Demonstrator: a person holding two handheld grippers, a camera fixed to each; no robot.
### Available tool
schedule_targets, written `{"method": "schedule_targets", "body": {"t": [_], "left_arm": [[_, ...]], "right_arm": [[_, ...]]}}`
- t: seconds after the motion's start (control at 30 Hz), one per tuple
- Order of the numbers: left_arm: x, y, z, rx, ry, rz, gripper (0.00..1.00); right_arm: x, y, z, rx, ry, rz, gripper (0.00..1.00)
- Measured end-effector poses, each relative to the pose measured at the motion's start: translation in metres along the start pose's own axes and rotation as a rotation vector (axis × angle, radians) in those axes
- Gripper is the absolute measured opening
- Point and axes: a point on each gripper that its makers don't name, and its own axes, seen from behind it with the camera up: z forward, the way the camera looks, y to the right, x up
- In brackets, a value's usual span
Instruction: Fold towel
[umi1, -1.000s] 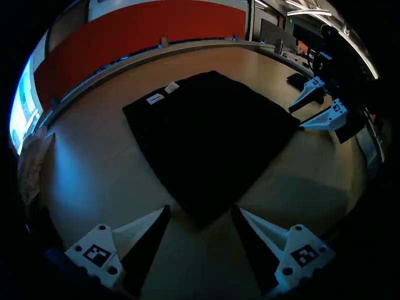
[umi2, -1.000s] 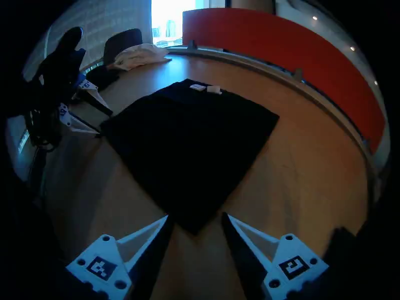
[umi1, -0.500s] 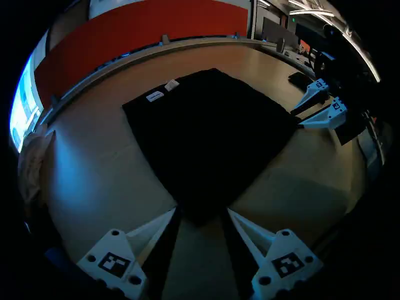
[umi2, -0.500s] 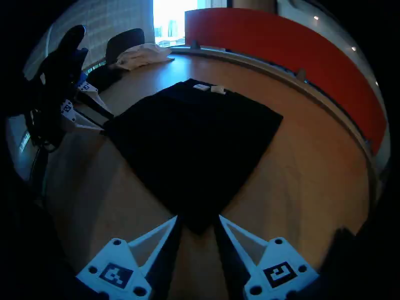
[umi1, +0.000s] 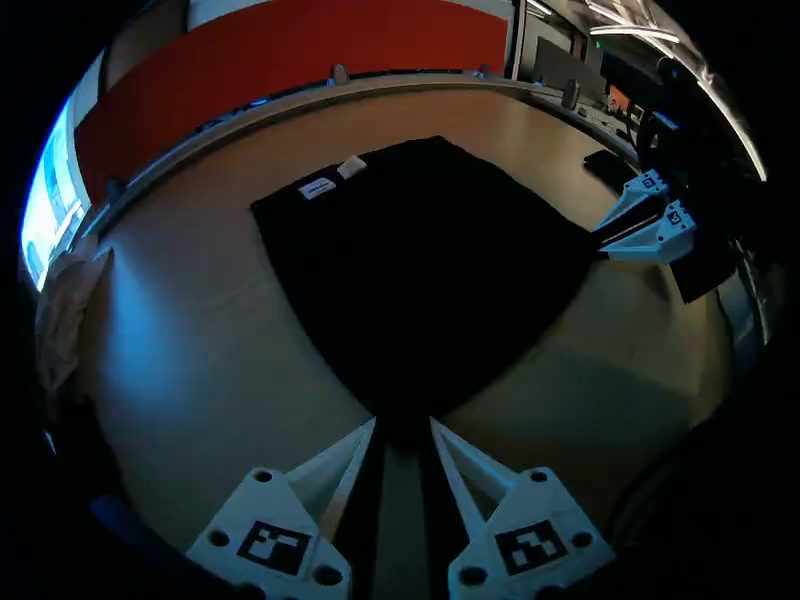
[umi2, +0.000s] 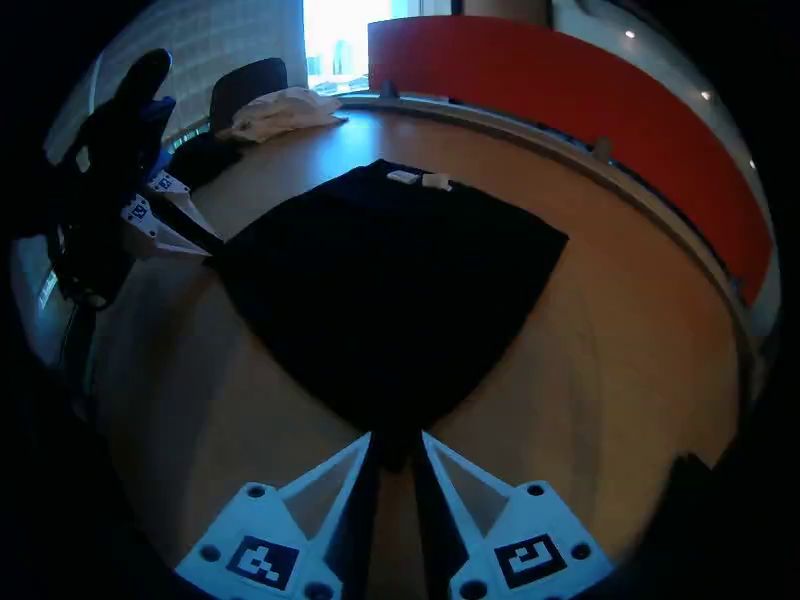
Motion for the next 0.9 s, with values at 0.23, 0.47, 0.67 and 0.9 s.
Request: {"method": "schedule_targets", "body": {"t": [0.23,0.47,0.67,0.9], "left_arm": [[0.002,0.002,-0.001,-0.002,0.006,-0.017,0.16],[0.011,0.002,-0.009,-0.003,0.025,-0.047,0.16],[0.022,0.0,-0.021,0.002,0.044,-0.062,0.16],[0.033,-0.001,-0.039,0.007,0.057,-0.076,0.16]], "right_arm": [[0.004,0.0,-0.003,0.0,0.01,0.007,0.19],[0.011,0.001,-0.011,-0.003,0.031,0.011,0.19],[0.023,0.001,-0.023,-0.011,0.058,0.012,0.19],[0.04,-0.001,-0.04,-0.013,0.089,0.009,0.19]]}}
